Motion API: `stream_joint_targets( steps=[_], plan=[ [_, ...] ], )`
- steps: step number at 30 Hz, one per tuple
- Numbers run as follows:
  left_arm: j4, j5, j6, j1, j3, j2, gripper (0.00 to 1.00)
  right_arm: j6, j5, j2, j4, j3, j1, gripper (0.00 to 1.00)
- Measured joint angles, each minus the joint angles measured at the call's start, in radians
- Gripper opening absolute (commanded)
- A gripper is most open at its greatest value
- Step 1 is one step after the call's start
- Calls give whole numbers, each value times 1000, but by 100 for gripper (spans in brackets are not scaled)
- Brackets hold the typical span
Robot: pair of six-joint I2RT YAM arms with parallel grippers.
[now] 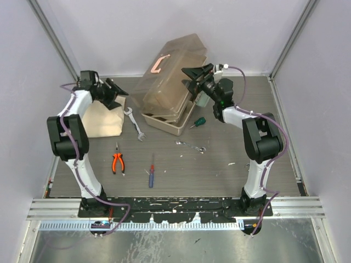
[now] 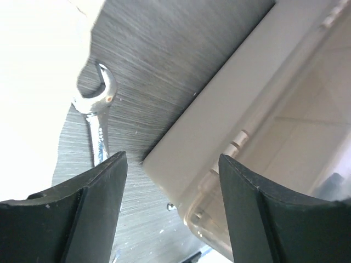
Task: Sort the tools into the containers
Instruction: Open the storage box at the center of the board.
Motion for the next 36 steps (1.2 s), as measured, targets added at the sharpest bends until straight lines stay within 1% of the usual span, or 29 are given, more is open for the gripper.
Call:
stream_joint_targets(
  steps=[5, 8, 11, 12, 15, 24, 32, 36],
  plan=[
    [-27, -90, 45, 53, -8, -139, 75, -42, -16, 0, -125, 83, 2, 99],
    [-32, -135, 76, 64, -13, -209, 80, -72, -20, 0, -205, 138, 5, 99],
    [-35, -167, 121, 59, -18, -267, 87, -111, -19, 0, -296, 197, 13, 99],
    [-34, -175, 132, 56, -19, -282, 92, -122, -19, 1, -326, 219, 17, 99],
    [-30, -202, 181, 49, -42, -338, 99, -159, -18, 15, -409, 303, 33, 99],
    [-13, -290, 264, 23, -123, -483, 98, -262, -3, 125, -595, 622, 106, 99],
    [43, -355, 303, 19, -238, -687, 98, -333, 21, 294, -744, 948, 154, 99],
    [59, -360, 305, 19, -253, -754, 98, -358, 31, 381, -803, 1100, 167, 100]
  ],
)
